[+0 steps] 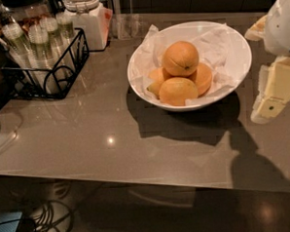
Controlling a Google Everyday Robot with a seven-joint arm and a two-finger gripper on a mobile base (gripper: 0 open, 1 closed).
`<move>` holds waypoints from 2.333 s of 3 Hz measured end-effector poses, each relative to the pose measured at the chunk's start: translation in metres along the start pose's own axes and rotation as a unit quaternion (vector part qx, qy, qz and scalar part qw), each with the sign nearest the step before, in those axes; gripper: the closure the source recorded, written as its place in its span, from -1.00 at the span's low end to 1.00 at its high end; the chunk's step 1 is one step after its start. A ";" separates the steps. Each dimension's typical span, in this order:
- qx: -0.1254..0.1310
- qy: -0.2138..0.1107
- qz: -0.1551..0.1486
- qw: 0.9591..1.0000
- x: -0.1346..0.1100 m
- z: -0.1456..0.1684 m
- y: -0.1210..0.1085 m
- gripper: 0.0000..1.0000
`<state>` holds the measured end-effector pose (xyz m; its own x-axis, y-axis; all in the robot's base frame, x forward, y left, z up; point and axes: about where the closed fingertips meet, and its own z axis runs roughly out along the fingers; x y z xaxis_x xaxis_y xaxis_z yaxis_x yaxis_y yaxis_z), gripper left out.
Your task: Pick orange from white bowl
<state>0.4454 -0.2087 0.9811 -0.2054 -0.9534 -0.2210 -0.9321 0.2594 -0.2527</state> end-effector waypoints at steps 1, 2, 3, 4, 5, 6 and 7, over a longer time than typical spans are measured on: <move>-0.022 -0.033 -0.029 0.999 -0.048 0.005 -0.019 -1.00; -0.040 -0.062 -0.056 0.996 -0.113 0.014 -0.046 -1.00; -0.028 -0.076 -0.066 0.995 -0.129 0.009 -0.052 -1.00; -0.025 -0.080 -0.085 0.993 -0.140 0.012 -0.057 -1.00; -0.020 -0.067 -0.127 0.990 -0.159 0.020 -0.076 -1.00; -0.005 -0.062 -0.160 0.985 -0.183 0.032 -0.102 -1.00; 0.001 -0.058 -0.162 0.985 -0.182 0.038 -0.108 -1.00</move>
Offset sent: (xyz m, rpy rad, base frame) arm 0.1148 0.1662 0.0368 0.1448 0.0816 0.2530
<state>0.5950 -0.0577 1.0127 0.1382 -0.9622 -0.2348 -0.9426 -0.0551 -0.3293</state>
